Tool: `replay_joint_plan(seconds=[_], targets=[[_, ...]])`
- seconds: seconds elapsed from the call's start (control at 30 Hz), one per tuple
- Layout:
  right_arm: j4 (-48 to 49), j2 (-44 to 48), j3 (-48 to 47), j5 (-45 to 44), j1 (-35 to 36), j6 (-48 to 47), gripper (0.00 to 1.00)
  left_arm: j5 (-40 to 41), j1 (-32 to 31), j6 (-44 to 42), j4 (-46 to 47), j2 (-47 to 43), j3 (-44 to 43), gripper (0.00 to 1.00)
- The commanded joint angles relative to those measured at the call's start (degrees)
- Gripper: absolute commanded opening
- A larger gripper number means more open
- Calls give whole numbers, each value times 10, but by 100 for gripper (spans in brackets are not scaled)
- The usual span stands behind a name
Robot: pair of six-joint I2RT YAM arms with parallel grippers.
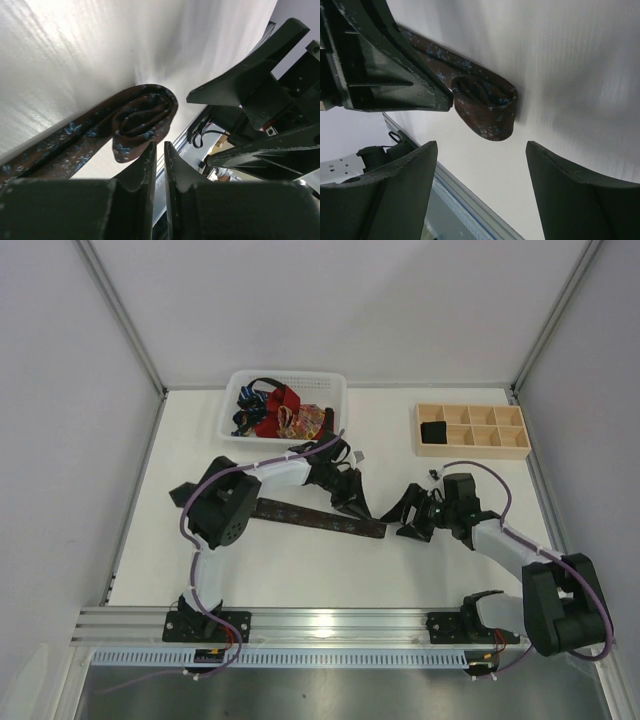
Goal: Roll the ties
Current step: Roll the tie
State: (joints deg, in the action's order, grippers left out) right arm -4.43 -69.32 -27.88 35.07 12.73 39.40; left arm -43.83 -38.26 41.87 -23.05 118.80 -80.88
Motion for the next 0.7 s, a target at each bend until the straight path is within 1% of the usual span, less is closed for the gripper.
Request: replay_joint_plan(seconds=[0.0, 0.23, 0.33, 0.5, 0.67], targets=[[93, -36, 11, 20, -2, 1, 77, -19, 12, -20, -15, 5, -24, 15], [147, -117, 14, 37, 2, 15, 70, -20, 14, -36, -26, 16, -20, 15], [163, -141, 13, 46, 2, 9, 69, -19, 15, -41, -25, 20, -21, 15], [194, -170, 12, 69, 4, 19, 63, -19, 17, -43, -28, 33, -28, 15], [202, -200, 2, 75, 18, 25, 59, -18, 20, -46, -26, 34, -17, 15]])
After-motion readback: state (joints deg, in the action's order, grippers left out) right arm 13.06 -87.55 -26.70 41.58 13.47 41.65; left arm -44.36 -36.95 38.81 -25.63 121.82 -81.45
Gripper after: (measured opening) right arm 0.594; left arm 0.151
